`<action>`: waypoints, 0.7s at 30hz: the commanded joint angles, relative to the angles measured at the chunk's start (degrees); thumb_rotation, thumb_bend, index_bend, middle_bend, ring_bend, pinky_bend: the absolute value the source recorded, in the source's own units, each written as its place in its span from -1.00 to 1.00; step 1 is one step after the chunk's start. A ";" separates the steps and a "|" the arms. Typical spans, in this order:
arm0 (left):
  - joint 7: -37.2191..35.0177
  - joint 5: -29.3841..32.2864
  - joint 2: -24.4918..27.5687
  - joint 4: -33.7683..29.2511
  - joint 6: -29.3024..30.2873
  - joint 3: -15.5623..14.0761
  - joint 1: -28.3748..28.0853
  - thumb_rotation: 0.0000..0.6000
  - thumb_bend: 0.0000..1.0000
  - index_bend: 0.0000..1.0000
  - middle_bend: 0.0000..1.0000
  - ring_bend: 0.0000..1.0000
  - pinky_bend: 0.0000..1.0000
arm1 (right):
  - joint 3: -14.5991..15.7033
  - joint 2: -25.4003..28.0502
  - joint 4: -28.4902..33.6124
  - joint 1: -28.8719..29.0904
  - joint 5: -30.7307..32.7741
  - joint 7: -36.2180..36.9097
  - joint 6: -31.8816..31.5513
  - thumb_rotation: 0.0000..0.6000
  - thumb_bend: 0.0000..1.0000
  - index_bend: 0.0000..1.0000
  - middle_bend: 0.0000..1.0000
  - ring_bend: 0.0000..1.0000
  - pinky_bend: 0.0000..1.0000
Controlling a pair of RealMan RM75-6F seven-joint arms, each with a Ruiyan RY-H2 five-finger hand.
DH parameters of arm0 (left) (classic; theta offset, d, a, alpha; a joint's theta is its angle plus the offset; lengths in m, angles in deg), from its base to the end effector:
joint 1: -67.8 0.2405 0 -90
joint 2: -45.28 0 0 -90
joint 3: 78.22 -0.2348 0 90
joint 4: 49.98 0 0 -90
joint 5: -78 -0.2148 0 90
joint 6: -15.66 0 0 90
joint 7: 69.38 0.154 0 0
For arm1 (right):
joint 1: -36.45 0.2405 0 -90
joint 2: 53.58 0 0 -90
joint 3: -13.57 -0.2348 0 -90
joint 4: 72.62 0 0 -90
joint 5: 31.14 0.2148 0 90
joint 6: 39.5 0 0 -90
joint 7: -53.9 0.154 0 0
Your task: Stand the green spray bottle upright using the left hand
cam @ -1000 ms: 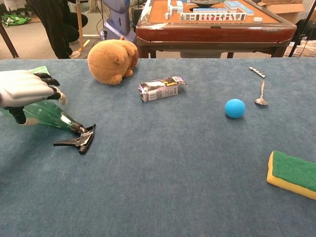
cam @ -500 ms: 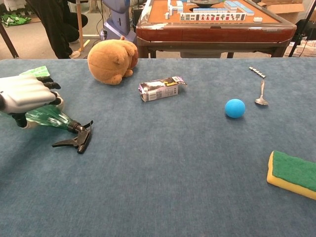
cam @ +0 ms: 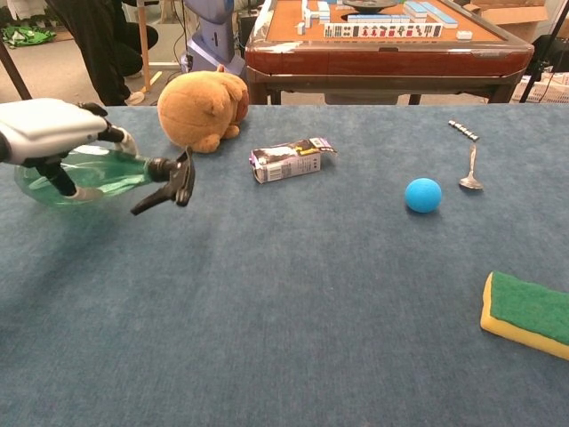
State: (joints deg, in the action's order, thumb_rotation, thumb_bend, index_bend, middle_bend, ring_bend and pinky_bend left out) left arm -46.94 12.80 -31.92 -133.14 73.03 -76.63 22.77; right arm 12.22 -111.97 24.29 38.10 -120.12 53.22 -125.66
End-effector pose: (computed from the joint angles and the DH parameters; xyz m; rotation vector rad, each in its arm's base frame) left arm -0.1793 0.3574 0.0336 -1.9082 -0.6444 -0.6942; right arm -0.2899 -0.1673 0.1633 1.4139 -0.8973 0.8637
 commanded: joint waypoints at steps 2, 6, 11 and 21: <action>-21.02 -2.71 3.78 -5.33 0.17 7.25 2.00 1.00 -0.33 -0.09 -0.12 -0.63 -1.00 | 0.01 0.02 -0.10 -0.07 0.05 0.12 -0.07 1.00 -0.46 -0.77 -0.89 -1.00 -1.00; -34.26 -2.78 5.39 -7.00 -2.01 10.48 2.74 1.00 -0.33 -0.13 -0.12 -0.65 -1.00 | 0.01 0.13 -0.15 -0.24 0.15 0.28 -0.27 1.00 -0.46 -0.77 -0.89 -1.00 -1.00; -47.02 -1.81 5.68 -7.35 -4.17 13.60 3.74 1.00 -0.33 -0.17 -0.12 -0.66 -1.00 | 0.10 0.12 -0.19 -0.39 0.14 0.34 -0.39 1.00 -0.46 -0.77 -0.89 -1.00 -1.00; -64.06 -4.08 3.21 -3.18 -8.19 15.07 5.37 1.00 -0.33 -0.22 -0.13 -0.68 -1.00 | 0.07 0.07 -0.25 -0.44 0.19 0.30 -0.40 1.00 -0.46 -0.77 -0.89 -1.00 -1.00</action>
State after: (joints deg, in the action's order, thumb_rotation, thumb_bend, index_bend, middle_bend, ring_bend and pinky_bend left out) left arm -108.98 10.25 -27.55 -138.16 65.36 -61.96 27.43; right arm 12.29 -111.89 24.03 37.66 -119.93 53.50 -126.06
